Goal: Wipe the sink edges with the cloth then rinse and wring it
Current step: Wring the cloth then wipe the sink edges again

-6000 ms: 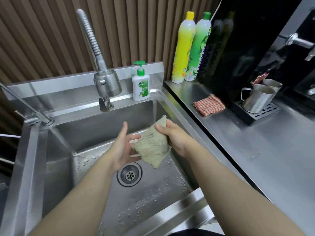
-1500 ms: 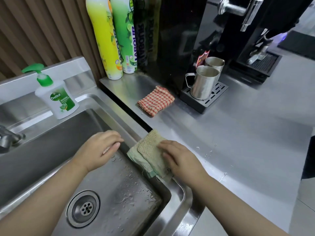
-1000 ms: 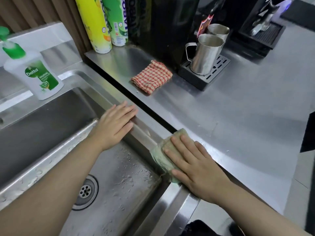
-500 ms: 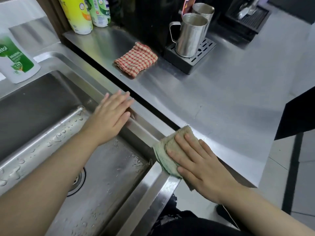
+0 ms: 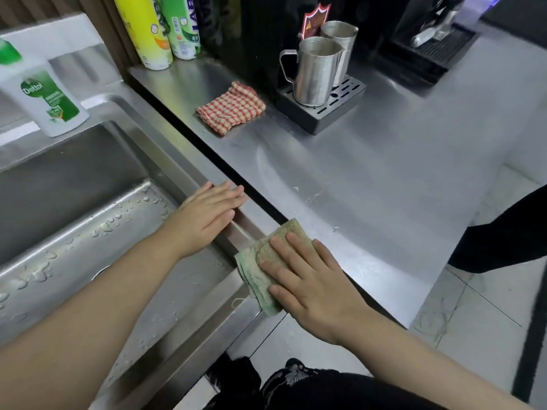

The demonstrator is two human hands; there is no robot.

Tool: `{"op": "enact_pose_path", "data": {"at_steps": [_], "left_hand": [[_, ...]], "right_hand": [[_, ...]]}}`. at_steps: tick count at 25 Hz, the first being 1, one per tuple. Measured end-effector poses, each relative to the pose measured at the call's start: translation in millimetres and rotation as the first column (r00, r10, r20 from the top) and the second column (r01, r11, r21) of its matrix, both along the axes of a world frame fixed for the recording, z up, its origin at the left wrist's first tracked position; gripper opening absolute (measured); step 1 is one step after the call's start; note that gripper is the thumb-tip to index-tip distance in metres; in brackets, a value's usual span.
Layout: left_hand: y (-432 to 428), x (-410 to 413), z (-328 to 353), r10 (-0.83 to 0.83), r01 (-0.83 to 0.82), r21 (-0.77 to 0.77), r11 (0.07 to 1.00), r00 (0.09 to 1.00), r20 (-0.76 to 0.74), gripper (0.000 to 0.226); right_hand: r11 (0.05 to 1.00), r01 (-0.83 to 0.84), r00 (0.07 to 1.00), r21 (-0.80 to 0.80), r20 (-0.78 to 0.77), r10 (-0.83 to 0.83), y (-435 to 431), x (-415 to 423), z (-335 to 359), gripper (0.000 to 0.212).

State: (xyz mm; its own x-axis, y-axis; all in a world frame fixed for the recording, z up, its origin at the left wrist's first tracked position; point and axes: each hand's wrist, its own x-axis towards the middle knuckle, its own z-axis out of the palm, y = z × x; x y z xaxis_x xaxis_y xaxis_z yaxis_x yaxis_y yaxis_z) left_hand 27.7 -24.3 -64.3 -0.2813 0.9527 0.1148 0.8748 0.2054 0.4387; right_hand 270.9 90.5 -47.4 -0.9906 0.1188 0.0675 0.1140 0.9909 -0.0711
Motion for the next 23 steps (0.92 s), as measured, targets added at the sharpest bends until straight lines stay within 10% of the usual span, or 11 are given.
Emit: {"op": "enact_pose_path", "data": {"at_steps": [8,16,23], "left_hand": [[-67.6,84.4,32.7,0.463,-0.479,0.039,0.877,0.865,0.192,0.056],[-195.7,222.0,6.3,0.843,-0.852,-0.050,0.522,0.524,-0.119,0.059],[-201.1,228.6,-5.9,0.835,-0.860,-0.040,0.509,0.505,-0.216,0.055]], "right_hand": [[0.985,-0.153,0.986,0.082,-0.058,0.158,23.2,-41.8,-12.8,0.053],[0.912,-0.410,0.907,0.003,-0.109,0.408,-91.8,-30.1,-12.1,0.049],[0.906,-0.422,0.906,0.009,-0.008,0.422,-5.4,-28.5,-8.6,0.050]]}}
